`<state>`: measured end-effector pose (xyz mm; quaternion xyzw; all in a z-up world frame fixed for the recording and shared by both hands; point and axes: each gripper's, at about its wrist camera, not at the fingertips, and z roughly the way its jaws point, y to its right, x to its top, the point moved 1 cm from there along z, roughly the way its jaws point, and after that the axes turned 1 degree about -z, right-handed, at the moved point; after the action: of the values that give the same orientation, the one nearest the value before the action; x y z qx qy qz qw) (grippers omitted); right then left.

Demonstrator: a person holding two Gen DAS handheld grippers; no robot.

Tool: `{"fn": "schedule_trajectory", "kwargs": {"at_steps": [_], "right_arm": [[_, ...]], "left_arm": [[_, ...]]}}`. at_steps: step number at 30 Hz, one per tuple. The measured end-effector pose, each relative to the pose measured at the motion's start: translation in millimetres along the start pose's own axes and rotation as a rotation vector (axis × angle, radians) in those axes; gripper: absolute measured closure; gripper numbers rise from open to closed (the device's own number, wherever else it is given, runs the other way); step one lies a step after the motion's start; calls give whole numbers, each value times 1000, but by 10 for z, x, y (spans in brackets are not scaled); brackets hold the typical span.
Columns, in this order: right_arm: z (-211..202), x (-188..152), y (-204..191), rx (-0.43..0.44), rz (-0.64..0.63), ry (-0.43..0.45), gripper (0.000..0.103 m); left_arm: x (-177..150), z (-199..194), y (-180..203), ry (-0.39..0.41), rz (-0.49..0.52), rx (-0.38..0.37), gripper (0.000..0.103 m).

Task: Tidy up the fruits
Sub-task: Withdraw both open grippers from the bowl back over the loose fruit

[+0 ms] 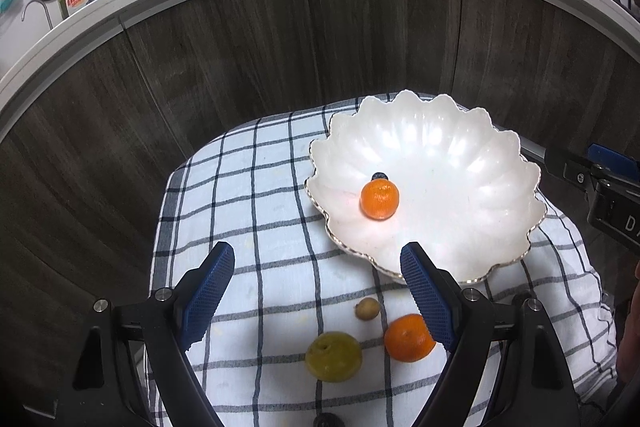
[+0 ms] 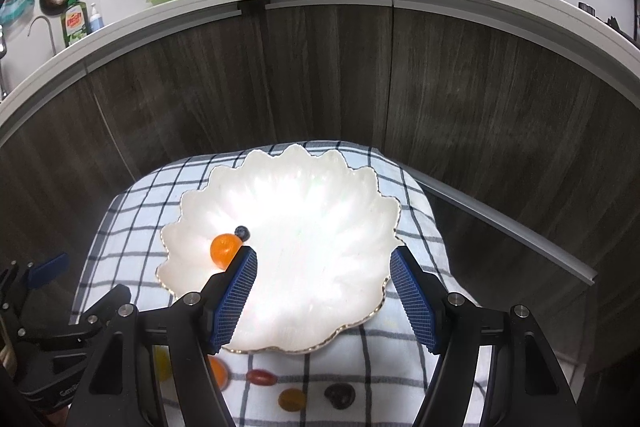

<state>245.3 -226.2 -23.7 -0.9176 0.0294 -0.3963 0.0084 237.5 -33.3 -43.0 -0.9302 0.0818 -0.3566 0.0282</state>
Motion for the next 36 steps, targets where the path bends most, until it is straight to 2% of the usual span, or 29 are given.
{"fn": "schedule_trajectory", "kwargs": {"at_steps": [28, 36], "right_arm": [[-35, -469, -138, -1, -38, -36, 33], [-8, -628, -184, -12, -43, -41, 33]], "left_arm": [[-502, 21, -61, -22, 10, -2, 18], [-629, 28, -81, -3, 8, 4, 18]]}}
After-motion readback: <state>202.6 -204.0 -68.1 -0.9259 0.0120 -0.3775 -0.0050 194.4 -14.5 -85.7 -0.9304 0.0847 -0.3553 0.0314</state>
